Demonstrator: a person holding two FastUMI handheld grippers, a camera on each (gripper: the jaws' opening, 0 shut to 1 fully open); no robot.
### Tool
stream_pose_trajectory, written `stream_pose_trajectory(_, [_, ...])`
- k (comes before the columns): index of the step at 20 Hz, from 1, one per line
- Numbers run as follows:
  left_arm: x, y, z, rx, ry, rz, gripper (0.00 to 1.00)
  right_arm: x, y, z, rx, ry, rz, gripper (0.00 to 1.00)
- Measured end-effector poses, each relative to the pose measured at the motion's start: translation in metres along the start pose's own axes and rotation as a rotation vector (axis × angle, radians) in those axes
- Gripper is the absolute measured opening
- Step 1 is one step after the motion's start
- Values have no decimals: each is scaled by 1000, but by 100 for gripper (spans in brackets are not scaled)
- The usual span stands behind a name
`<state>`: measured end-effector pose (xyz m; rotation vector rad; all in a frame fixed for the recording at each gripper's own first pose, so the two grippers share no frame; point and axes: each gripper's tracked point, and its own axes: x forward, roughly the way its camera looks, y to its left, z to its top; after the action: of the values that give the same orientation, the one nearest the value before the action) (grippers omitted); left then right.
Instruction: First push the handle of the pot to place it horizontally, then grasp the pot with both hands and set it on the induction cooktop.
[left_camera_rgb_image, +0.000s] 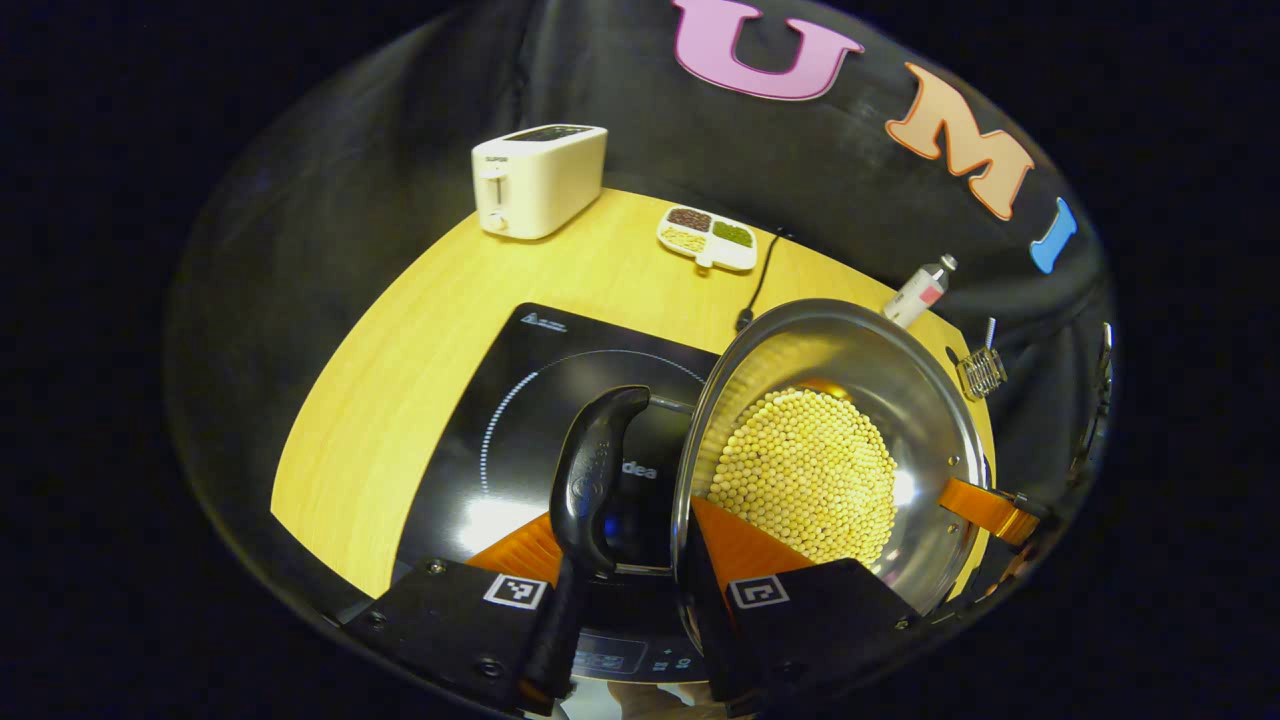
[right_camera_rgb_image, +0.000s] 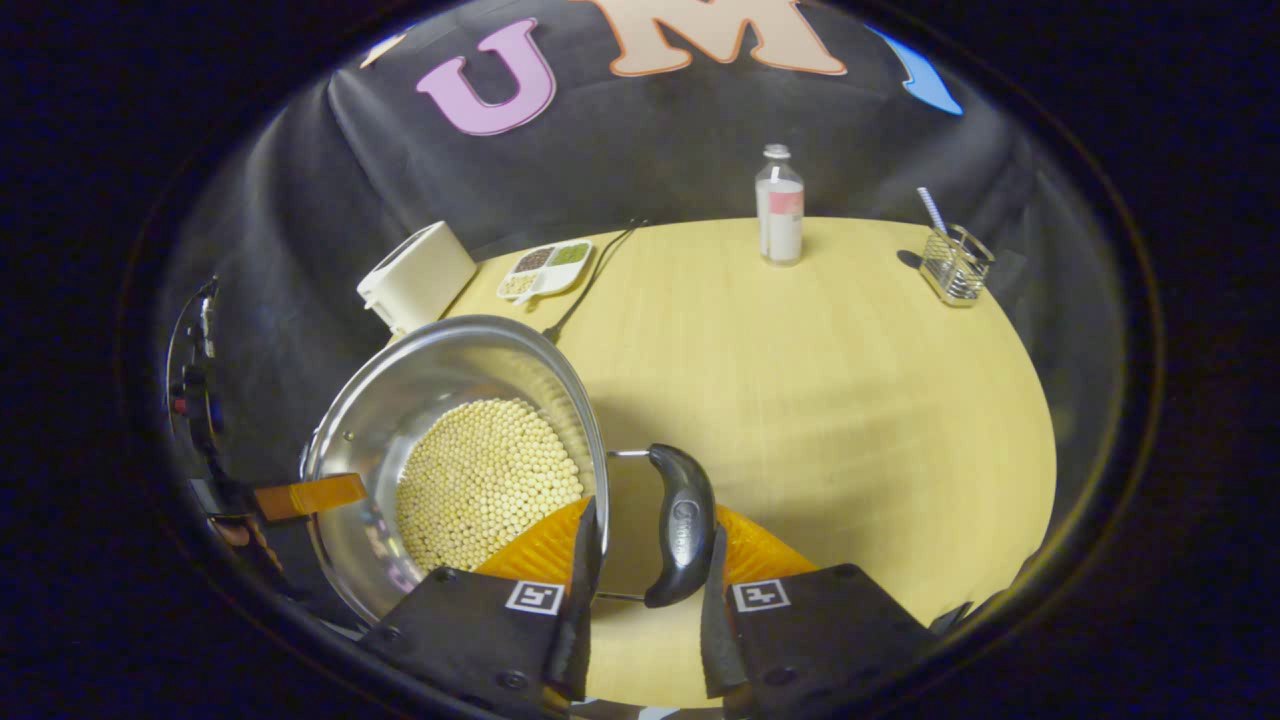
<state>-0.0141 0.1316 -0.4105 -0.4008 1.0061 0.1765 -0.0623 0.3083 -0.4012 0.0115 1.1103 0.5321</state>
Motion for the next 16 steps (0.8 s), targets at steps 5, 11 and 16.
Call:
stream_pose_trajectory(5, [3, 40, 3, -35, 4, 43, 54, 16, 37, -3, -22, 17, 28, 46])
stream_pose_trajectory(11, [14, 76, 5, -63, 6, 84, 50, 37, 68, -11, -16, 52, 41, 41])
stream_pose_trajectory(16, [18, 95, 10, -87, -8, 91, 51, 42, 94, -12, -38, 56, 58, 41])
